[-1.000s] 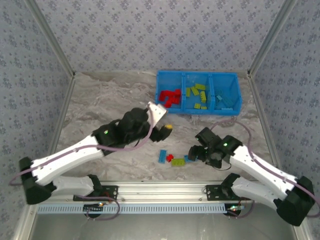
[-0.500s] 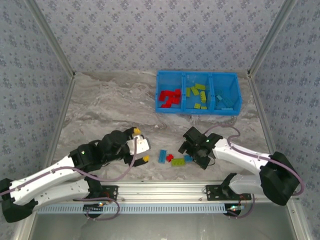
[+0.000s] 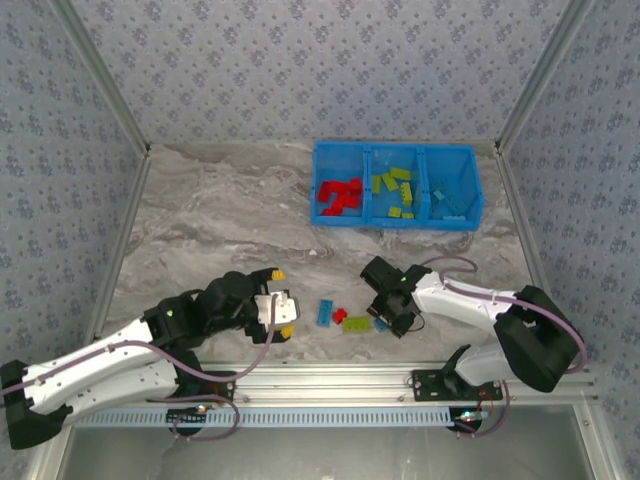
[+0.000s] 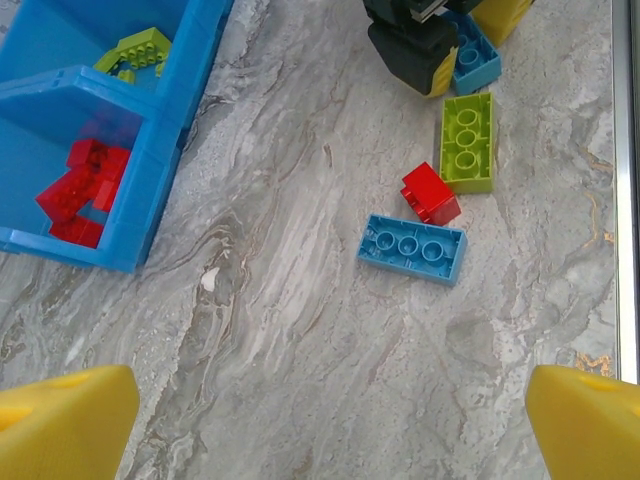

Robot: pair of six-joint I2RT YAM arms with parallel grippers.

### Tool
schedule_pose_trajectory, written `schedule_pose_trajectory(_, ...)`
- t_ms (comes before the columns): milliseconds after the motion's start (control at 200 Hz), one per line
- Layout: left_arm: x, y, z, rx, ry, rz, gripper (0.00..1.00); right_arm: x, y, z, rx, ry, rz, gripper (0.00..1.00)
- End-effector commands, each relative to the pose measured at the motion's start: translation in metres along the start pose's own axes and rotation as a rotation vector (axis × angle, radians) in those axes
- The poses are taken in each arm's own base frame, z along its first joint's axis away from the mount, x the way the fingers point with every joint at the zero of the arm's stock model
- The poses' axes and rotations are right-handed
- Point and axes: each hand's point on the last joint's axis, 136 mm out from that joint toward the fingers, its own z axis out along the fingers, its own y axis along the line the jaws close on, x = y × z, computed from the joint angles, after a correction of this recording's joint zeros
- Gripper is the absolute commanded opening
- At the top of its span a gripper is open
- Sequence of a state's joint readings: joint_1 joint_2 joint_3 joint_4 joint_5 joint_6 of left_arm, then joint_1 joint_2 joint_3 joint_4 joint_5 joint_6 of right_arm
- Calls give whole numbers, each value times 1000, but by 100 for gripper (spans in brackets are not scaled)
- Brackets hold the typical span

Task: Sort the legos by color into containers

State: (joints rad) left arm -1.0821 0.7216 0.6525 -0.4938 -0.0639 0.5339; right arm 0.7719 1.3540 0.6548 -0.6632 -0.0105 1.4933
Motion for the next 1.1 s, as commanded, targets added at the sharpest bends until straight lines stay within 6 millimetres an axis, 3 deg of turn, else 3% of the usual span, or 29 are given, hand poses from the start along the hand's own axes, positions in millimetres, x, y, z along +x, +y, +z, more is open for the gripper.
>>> schedule_pose_trajectory(0,-8,0,-3,-2,-42,17,99,-16,-9,2,38,-80,37,44)
schedule_pose_trajectory(175,-13,-11,-8,56,-94,62,99,-24,-8,-10,8,-126,-17,22)
schedule_pose_trajectory(315,-13,-15,-11,66,-116,99,99,-46,8,-53,-34,-257,-155,18)
schedule_pose_trajectory(490,-7,-1,-12,16,-104,76,99,-121,38,-126,-116,-521,-272,18)
schedule_pose_trajectory(655,0,3,-15,6,-91,63,99,-209,70,-158,-285,-611,-252,19)
schedule_pose_trajectory(785,9,3,-16,-17,-71,75,99,-279,63,-155,-270,-624,-128,18)
schedule_pose_trajectory(854,16,3,-14,-32,-55,82,99,-306,71,-135,-303,-550,-99,20)
schedule_pose_trajectory(874,17,4,-14,-36,-51,85,99,-317,78,-142,-326,-554,-93,22)
schedule_pose_trajectory(949,18,5,-13,-43,-48,87,99,-341,84,-126,-282,-489,-114,27)
schedule_pose_trajectory(989,18,5,-13,-41,-48,83,99,-350,86,-117,-253,-468,-106,35)
schedule_pose_trajectory(1049,17,6,-14,-43,-50,81,99,-363,88,-115,-229,-474,-99,60)
schedule_pose_trajectory(1094,18,7,-14,-49,-46,79,99,-367,88,-116,-216,-478,-91,64)
